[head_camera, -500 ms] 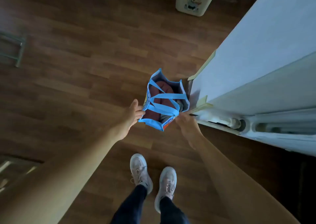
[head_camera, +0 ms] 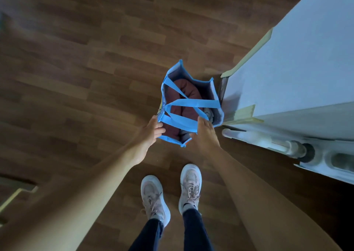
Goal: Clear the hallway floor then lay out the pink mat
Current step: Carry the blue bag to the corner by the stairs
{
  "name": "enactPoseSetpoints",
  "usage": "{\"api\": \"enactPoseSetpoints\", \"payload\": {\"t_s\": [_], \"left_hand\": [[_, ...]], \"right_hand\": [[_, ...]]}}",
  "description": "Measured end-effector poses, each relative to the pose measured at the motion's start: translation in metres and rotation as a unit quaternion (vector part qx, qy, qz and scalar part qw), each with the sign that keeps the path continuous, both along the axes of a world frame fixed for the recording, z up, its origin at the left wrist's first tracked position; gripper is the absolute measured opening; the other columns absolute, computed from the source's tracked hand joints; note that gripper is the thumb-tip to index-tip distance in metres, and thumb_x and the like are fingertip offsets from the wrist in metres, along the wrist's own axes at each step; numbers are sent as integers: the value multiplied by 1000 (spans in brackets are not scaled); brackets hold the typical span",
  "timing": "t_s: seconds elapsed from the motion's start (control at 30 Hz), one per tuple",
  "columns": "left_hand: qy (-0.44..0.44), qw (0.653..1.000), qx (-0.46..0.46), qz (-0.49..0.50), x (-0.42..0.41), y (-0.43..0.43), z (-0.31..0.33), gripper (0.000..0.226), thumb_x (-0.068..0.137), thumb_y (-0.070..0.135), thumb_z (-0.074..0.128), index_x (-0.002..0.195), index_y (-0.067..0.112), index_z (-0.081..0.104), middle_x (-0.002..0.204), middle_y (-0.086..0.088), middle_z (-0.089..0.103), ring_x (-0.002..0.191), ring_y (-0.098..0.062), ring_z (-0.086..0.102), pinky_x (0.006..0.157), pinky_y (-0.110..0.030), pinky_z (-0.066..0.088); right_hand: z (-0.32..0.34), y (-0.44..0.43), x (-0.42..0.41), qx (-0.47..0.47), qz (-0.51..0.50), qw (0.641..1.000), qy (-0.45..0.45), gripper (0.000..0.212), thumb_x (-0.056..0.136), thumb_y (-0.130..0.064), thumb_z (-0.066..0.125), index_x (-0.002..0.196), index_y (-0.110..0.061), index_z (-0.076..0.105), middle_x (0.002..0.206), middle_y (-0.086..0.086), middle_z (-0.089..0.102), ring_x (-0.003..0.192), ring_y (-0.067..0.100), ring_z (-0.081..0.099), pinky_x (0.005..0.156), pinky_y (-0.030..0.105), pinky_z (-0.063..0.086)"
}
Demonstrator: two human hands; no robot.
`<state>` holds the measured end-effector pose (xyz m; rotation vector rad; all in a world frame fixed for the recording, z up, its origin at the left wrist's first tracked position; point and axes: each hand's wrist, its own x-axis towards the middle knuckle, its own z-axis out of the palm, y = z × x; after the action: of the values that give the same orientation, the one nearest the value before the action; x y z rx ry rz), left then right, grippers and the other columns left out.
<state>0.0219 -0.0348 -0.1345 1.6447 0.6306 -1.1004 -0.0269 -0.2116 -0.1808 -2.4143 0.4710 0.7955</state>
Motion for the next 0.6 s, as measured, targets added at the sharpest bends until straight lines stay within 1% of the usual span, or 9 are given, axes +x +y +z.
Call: {"api": "enactPoseSetpoints", "payload": {"t_s": [0.1, 0.17, 0.23, 0.33, 0.37, 0.43, 0.5, 0.57, 0.6], "left_hand": [[4, 1000, 3, 2, -1, -5, -12, 63, 98, 54, 19, 137, 13, 44, 139, -6, 50, 130, -18, 45, 113, -37, 25], [9, 1000, 4, 9, -1, -5, -17, 62, 98, 54, 19, 138, 13, 43, 140, -6, 50, 131, -18, 44, 114, -37, 25], [10, 1000, 7, 14, -1, -5, -22, 61, 98, 53, 20, 138, 14, 44, 139, -5, 51, 130, -17, 45, 113, -36, 26], [1, 1000, 17, 22, 3, -6, -24, 56, 99, 50, 24, 135, 15, 47, 135, -2, 54, 125, -14, 48, 111, -34, 28], [-5, 999, 23, 24, 6, -7, -25, 52, 99, 48, 27, 134, 16, 48, 134, -1, 55, 125, -14, 48, 112, -34, 28], [-34, 998, 49, 15, 10, -13, -27, 41, 98, 38, 36, 130, 19, 53, 134, 2, 55, 124, -12, 49, 110, -34, 32], [-90, 992, 76, -43, 13, -23, -31, 35, 98, 24, 41, 130, 20, 54, 133, 1, 56, 117, -7, 51, 96, -26, 39], [-127, 979, 79, -139, 12, -36, -34, 40, 97, 15, 40, 135, 22, 48, 130, -1, 56, 102, -5, 55, 79, -22, 42], [-138, 968, 82, -194, 10, -42, -38, 43, 96, 13, 38, 138, 23, 44, 131, -3, 54, 104, -9, 57, 79, -25, 45]], "right_hand": [[-16, 1, 1, -27, 46, 999, 10, 68, 93, -13, 54, 147, -4, 14, 148, 17, 29, 141, 32, 20, 115, 39, 21], [-21, 0, 0, -58, 69, 996, -20, 61, 89, -8, 58, 143, -6, 28, 136, 15, 42, 131, 30, 32, 107, 36, 31], [-23, -1, -1, -69, 63, 993, -68, 39, 87, -3, 58, 125, -7, 49, 117, 10, 52, 116, 27, 42, 91, 32, 40], [-13, -6, 2, -24, -11, 996, -86, 13, 86, -2, 55, 99, 0, 56, 98, 9, 54, 102, 25, 47, 75, 27, 35], [-9, -7, 4, 2, -46, 995, -90, 13, 87, -5, 55, 99, 1, 56, 95, 8, 53, 99, 24, 48, 73, 27, 35], [4, -10, 10, 59, -122, 987, -86, 26, 90, -15, 57, 112, -1, 56, 98, 3, 52, 95, 18, 51, 73, 25, 37], [17, -12, 15, 125, -203, 967, -90, 29, 90, -21, 59, 117, -10, 56, 99, -1, 56, 86, 3, 55, 70, 14, 40], [27, -13, 19, 176, -267, 941, -114, 4, 88, -22, 61, 90, -20, 58, 79, -7, 56, 63, -7, 53, 54, 6, 37], [30, -13, 20, 191, -291, 929, -127, 8, 88, -23, 61, 82, -20, 56, 73, -7, 57, 60, -6, 54, 51, 7, 38]]}}
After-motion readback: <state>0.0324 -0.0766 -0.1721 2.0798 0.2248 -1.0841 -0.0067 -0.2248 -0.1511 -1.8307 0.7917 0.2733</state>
